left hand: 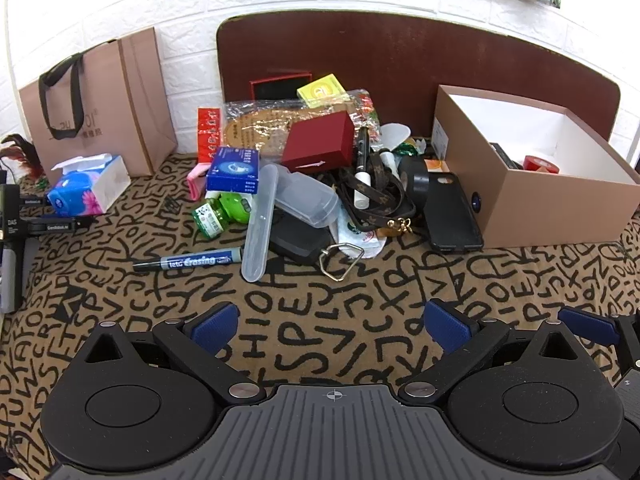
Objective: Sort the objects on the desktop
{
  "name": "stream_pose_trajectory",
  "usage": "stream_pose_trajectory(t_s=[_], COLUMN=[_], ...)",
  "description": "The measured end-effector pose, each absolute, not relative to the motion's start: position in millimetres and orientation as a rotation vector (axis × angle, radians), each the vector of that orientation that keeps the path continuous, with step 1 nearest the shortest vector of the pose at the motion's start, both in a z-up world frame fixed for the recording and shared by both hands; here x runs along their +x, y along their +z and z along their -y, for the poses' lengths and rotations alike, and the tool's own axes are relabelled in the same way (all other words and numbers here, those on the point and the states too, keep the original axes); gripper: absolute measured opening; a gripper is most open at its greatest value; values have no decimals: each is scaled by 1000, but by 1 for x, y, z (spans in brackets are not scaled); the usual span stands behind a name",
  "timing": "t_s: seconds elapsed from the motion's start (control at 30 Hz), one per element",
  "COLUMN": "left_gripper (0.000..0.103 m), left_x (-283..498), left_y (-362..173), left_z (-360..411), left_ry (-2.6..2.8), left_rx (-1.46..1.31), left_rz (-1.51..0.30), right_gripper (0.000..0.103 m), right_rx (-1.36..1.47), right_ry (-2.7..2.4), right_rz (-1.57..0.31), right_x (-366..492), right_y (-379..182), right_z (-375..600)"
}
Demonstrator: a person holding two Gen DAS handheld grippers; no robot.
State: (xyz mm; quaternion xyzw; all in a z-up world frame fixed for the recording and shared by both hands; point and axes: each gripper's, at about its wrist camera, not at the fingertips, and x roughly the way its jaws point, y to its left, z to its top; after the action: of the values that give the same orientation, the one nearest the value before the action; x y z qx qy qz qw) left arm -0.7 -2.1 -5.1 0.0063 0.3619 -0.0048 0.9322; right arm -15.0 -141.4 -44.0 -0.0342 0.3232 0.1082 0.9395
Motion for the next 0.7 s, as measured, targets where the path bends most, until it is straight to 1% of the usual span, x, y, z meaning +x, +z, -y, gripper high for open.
stream_pose_trajectory(t_s=[0.7], left_gripper=[103], left_x=[0], left_y=[-6], left_z=[7], left_ry=[-4], left_rx=[18], left_rz=[-741], right_gripper=[103], right_rx=[-62], right_ry=[220], right_rz=[-660], right_x=[-15], right_y=[-43], right_z=[142])
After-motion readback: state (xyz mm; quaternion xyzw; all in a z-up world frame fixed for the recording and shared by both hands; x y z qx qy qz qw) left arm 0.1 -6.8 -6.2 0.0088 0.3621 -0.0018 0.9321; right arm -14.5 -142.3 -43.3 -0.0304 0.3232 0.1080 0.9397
